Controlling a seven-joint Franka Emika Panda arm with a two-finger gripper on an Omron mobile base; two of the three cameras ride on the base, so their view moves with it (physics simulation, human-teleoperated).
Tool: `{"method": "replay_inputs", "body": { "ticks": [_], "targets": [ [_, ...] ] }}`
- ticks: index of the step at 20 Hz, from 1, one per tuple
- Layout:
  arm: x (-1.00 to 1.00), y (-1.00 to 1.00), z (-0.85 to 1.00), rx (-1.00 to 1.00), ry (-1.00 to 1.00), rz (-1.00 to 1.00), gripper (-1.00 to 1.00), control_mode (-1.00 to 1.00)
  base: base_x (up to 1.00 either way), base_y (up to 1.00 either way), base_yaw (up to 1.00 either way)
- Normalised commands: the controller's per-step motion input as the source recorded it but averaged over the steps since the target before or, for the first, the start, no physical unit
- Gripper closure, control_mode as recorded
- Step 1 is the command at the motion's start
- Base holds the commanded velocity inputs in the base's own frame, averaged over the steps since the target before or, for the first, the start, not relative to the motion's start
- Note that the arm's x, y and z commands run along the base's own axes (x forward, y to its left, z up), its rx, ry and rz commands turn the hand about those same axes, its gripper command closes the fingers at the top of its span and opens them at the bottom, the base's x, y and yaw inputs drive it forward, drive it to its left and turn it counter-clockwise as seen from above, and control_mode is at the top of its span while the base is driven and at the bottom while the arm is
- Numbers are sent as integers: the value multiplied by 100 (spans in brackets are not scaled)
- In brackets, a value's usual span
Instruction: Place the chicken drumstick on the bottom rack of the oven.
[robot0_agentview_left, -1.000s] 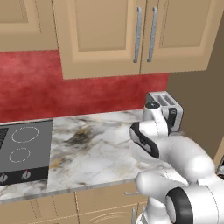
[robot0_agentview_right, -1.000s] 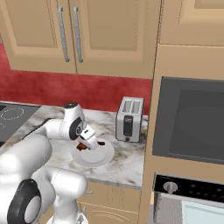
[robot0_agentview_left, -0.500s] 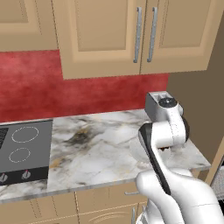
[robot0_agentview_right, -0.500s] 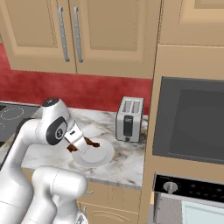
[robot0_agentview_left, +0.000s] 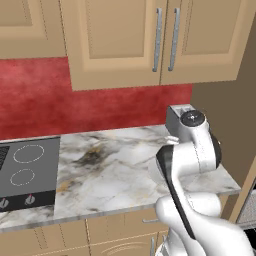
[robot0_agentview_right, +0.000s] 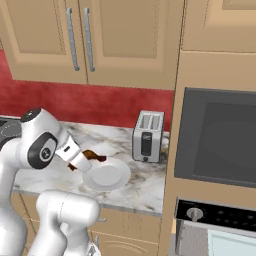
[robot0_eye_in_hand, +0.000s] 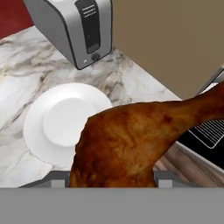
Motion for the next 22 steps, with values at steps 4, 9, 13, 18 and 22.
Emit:
{"method": "replay_inputs", "body": {
  "ticks": [4, 9, 13, 18, 22],
  "targets": [
    [-12, -19, 37, 14, 0, 4, 100, -100, 0, 0, 0],
    [-58, -3, 34, 6, -12, 11, 100, -100, 0, 0, 0],
    [-65, 0, 26, 1, -11, 20, 100, -100, 0, 0, 0],
    [-50, -17, 1, 1, -6, 7, 100, -100, 0, 0, 0],
    [-40, -35, -6, 0, 0, 0, 100, -100, 0, 0, 0]
  ]
}}
